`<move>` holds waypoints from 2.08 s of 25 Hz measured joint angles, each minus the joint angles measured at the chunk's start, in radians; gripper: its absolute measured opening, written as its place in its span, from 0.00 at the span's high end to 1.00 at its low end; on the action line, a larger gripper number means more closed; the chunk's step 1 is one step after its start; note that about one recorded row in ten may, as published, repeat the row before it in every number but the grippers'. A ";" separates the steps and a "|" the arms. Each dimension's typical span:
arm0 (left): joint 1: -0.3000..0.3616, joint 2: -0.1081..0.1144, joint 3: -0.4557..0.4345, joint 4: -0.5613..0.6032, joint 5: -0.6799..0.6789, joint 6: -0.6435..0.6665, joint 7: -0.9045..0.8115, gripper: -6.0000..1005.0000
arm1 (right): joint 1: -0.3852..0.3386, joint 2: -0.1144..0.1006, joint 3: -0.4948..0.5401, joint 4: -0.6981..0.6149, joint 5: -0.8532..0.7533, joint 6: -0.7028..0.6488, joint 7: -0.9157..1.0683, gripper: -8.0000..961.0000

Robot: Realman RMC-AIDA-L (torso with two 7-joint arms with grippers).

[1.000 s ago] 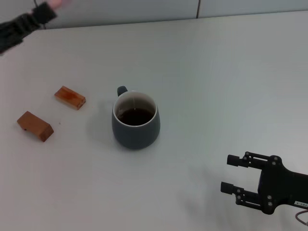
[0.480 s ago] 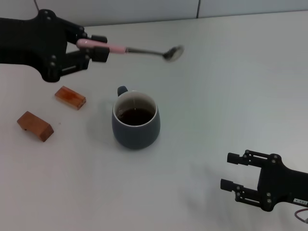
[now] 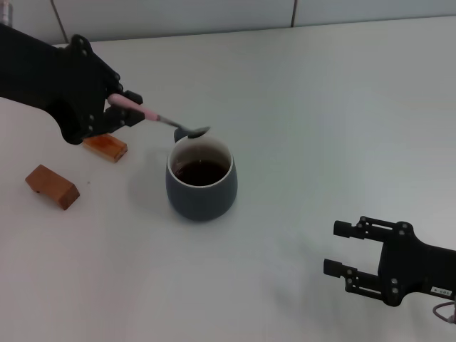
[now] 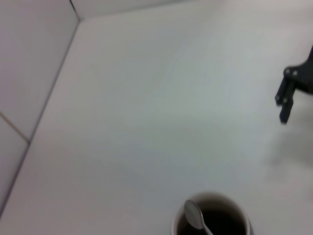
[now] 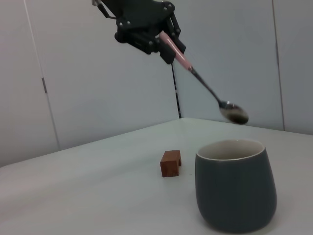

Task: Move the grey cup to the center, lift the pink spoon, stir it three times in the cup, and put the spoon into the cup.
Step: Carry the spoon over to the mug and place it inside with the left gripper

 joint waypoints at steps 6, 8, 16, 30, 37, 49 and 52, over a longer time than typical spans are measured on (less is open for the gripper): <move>-0.033 -0.006 0.091 0.014 0.102 0.016 -0.091 0.86 | 0.014 -0.002 -0.001 0.000 0.000 0.000 0.003 0.31; -0.035 -0.007 0.125 0.013 0.110 0.014 -0.104 0.86 | 0.018 -0.001 -0.002 0.000 0.000 0.000 0.003 0.31; -0.045 -0.009 0.206 0.003 0.131 -0.012 -0.142 0.86 | 0.021 0.000 -0.003 0.015 -0.004 0.004 0.003 0.31; -0.068 -0.015 0.394 -0.074 0.227 -0.128 -0.181 0.86 | 0.015 0.001 -0.003 0.022 -0.007 0.005 0.004 0.31; -0.076 -0.014 0.421 -0.088 0.247 -0.139 -0.187 0.86 | 0.012 0.002 -0.003 0.024 -0.008 0.004 0.003 0.31; -0.100 -0.014 0.449 -0.093 0.200 -0.143 -0.186 0.85 | 0.019 0.000 -0.003 0.037 -0.008 0.007 0.003 0.31; -0.103 -0.014 0.458 -0.104 0.207 -0.167 -0.184 0.85 | 0.019 0.000 -0.003 0.038 -0.008 0.007 0.003 0.31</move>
